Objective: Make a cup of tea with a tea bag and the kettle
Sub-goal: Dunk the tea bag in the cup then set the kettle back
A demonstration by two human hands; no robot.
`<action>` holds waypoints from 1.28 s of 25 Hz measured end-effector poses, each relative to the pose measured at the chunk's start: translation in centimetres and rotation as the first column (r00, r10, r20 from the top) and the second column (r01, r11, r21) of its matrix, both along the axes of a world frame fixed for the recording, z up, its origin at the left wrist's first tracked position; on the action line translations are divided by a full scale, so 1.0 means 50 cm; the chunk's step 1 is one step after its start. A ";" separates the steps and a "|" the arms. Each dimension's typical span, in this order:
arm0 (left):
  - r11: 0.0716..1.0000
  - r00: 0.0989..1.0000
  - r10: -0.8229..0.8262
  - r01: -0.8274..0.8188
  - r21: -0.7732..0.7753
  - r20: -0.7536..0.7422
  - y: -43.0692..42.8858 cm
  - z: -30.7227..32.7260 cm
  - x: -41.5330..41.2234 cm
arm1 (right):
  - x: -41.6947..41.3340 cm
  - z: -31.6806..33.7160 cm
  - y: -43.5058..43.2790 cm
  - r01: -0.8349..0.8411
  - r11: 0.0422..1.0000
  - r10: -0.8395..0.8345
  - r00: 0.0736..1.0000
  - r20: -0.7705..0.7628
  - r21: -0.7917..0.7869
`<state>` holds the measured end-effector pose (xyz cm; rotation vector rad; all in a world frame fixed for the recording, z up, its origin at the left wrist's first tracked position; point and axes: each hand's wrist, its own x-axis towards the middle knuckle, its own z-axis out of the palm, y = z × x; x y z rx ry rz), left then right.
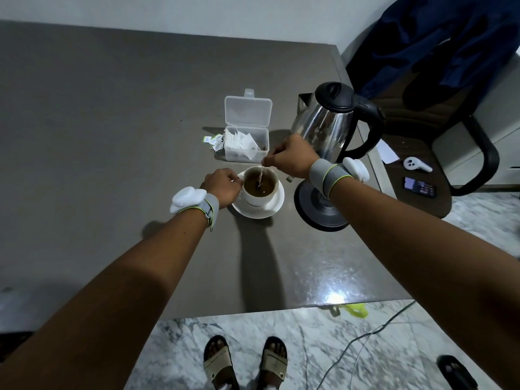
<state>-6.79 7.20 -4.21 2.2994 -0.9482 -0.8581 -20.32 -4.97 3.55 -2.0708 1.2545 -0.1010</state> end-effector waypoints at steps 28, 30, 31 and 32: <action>0.999 0.999 0.028 -0.029 -0.020 -0.018 0.007 -0.005 -0.002 | -0.005 -0.036 0.016 -0.026 1.000 0.026 1.000 -0.009 0.016; 0.999 0.999 0.036 -0.037 -0.026 -0.024 0.007 -0.008 -0.001 | -0.007 -0.046 0.022 -0.056 0.998 0.058 0.997 -0.046 0.027; 0.999 0.999 0.033 -0.034 -0.027 -0.023 0.007 -0.009 -0.001 | -0.008 -0.048 0.024 -0.065 0.997 0.067 0.996 -0.059 0.033; 0.999 0.999 0.029 -0.030 -0.028 -0.020 0.006 -0.009 -0.001 | -0.010 -0.048 0.023 -0.070 0.997 0.072 0.995 -0.066 0.040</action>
